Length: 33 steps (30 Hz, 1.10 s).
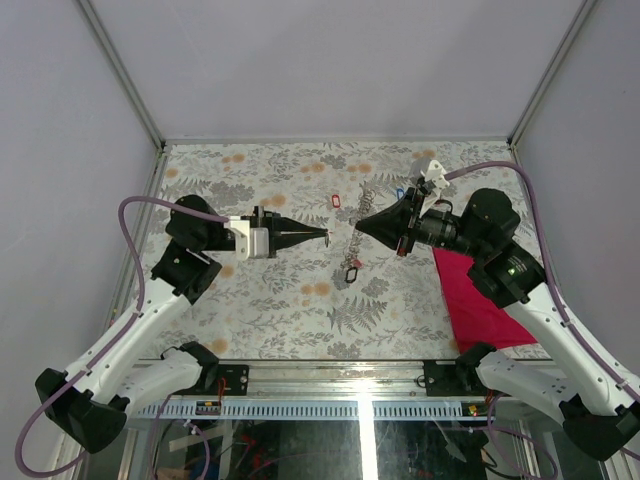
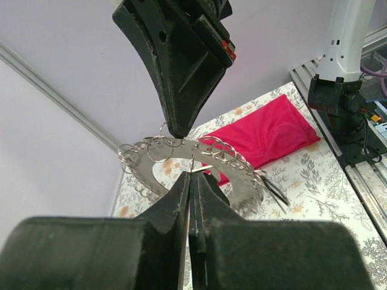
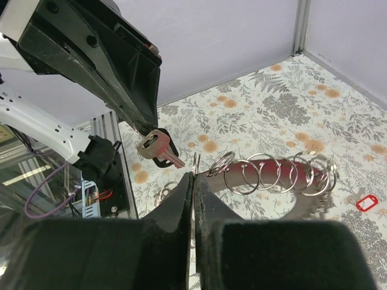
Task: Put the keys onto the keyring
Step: Insert the key onto the keyring.
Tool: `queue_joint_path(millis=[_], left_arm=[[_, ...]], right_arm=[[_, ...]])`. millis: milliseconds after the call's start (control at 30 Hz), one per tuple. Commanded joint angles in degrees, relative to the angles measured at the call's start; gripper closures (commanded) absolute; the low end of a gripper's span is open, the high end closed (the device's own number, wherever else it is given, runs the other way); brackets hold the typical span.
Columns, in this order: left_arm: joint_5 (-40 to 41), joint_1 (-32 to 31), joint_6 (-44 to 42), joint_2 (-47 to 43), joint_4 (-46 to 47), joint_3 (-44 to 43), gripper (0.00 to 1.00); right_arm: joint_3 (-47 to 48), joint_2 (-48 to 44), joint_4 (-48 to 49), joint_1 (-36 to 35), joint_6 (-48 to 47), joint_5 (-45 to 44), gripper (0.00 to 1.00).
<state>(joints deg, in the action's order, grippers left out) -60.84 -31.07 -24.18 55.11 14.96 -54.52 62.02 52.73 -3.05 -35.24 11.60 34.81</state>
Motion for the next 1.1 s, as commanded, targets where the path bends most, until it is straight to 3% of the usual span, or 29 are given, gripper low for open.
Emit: queue_joint_path(millis=[0, 1067], left_arm=[[1.31, 0.30, -1.34, -0.77, -0.62, -0.77, 1.00], [-2.73, 0.31, 1.32, 1.84, 3.50, -1.73, 1.00]], right_arm=[[2.44, -0.89, 4.35, -0.18, 0.00, 1.13, 1.00], [1.93, 3.93, 12.33, -0.18, 5.74, 14.65, 1.00]])
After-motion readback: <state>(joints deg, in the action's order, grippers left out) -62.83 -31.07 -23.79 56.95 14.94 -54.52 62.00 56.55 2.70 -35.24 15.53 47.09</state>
